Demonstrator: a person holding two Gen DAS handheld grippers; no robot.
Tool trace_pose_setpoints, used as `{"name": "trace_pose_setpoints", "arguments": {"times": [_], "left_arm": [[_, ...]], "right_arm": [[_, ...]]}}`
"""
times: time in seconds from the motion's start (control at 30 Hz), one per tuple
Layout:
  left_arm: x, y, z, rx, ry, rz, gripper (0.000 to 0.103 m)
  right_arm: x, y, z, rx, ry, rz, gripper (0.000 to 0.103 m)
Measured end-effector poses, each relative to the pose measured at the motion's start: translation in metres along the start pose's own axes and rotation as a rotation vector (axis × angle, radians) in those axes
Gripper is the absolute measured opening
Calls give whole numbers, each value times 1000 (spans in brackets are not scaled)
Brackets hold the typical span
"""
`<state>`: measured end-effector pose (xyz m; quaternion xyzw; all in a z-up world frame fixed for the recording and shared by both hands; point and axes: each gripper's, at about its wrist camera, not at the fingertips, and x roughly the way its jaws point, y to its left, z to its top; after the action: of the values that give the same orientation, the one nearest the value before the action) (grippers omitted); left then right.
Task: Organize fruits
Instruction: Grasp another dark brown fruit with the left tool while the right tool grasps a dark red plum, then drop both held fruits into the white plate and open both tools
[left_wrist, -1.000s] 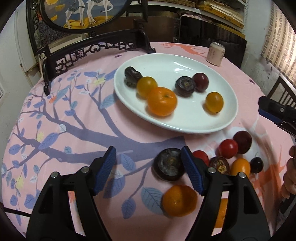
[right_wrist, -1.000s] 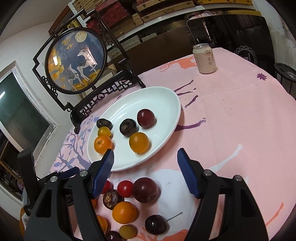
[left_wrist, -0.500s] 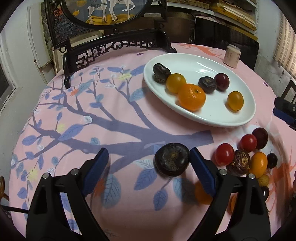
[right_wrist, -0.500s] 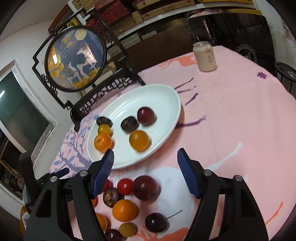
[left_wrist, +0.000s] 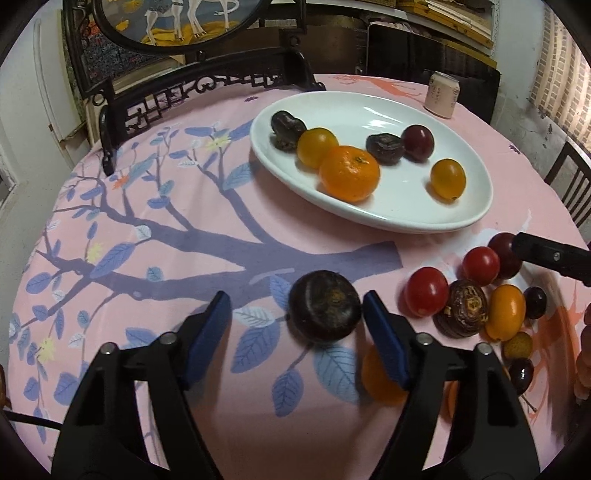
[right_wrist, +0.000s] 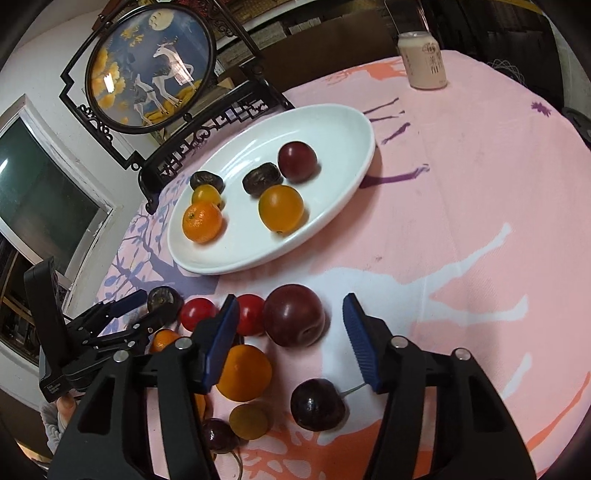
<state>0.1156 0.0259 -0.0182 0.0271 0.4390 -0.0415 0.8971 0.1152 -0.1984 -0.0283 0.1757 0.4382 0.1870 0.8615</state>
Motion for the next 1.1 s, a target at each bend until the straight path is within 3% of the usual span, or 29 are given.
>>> {"name": "trace_pose_setpoints", "arguments": {"times": [0.17,0.2,0.3,0.37,0.6,0.83,1.1], "left_arm": [[5,2,0,-23,10,-33,67],[5,-1,1,-15,5,-28,67],[4,-5,0,4,-10,-16,65],[3,-3,0,-11,-5,-54,42],[-3,5,1,-42,-24,-21,43],[-31,3,24,-53,-121,-28,43],[-8,-41,80,-5,-102,-75,45]], "right_arm": [[9,-2,-3,8,32,12,50],[9,-1,-3,7,32,28,44],[8,-3,-4,17,27,24,37],[7,-3,-4,20,26,26,37],[-7,-5,-1,28,-32,43,37],[-31,7,9,2,-136,115,37],[0,22,64,-20,-196,-2,39]]}}
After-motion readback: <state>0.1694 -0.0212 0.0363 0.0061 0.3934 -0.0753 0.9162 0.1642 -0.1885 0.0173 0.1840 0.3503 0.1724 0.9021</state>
